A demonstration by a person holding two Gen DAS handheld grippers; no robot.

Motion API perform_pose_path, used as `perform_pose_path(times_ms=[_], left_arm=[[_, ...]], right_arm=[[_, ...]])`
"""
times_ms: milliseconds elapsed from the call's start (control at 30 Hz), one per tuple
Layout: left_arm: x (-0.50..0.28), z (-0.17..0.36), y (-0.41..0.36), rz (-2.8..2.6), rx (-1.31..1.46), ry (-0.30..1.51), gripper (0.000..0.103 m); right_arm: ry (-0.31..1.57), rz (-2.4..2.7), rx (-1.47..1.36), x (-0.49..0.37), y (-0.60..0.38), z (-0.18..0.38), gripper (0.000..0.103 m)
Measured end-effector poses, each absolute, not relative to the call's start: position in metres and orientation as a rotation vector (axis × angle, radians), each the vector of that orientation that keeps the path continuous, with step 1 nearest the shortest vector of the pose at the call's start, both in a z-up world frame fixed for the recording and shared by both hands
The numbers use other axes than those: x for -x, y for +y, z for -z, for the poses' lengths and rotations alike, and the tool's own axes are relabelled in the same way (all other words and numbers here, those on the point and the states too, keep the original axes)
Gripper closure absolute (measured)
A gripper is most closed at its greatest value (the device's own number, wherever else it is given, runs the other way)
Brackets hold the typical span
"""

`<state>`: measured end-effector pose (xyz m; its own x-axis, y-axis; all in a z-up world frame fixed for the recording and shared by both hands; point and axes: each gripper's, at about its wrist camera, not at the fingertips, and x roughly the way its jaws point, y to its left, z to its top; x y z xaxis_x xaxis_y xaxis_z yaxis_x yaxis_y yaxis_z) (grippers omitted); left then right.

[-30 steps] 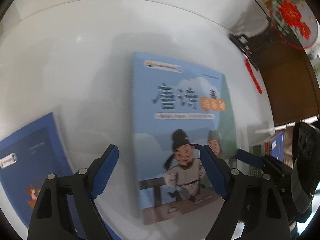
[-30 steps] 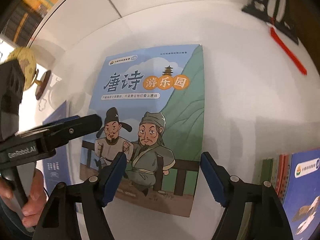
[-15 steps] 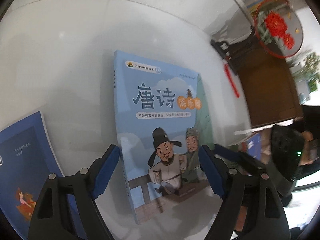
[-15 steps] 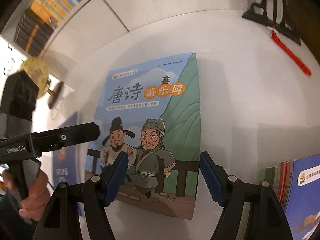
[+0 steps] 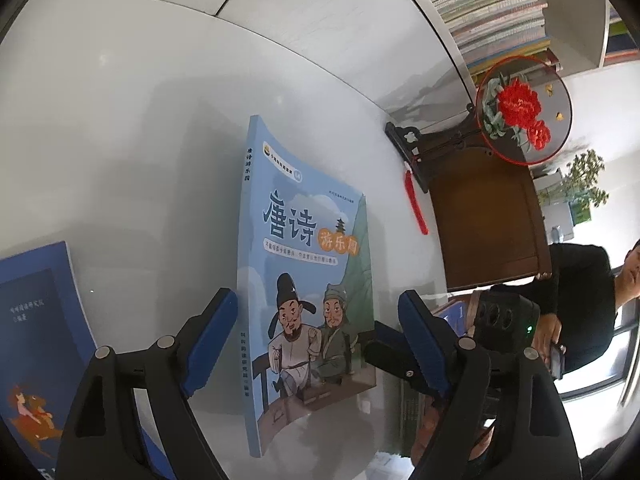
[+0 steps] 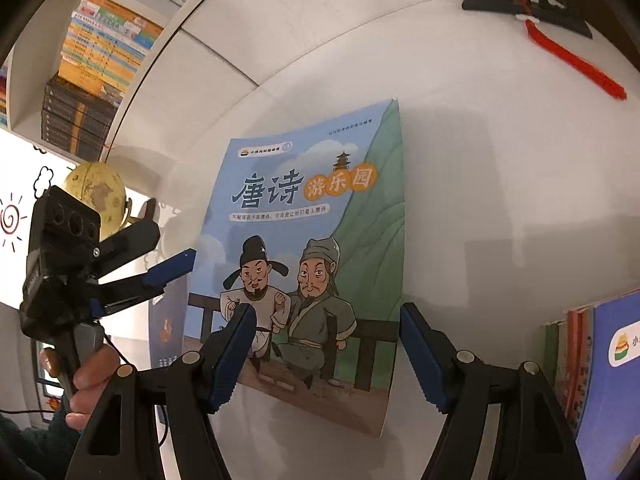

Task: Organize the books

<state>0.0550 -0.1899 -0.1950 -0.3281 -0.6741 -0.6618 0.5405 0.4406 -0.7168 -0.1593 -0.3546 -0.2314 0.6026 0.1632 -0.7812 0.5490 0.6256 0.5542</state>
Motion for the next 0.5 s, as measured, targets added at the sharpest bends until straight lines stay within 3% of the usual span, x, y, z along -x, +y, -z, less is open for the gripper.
perform_pose_path(times_ms=[500], left_arm=[[-0.083, 0.219, -0.172, 1.296, 0.636, 1.621, 0.022]], right_arm=[[0.89, 0.275, -0.89, 0.163, -0.353, 0.232, 0.028]])
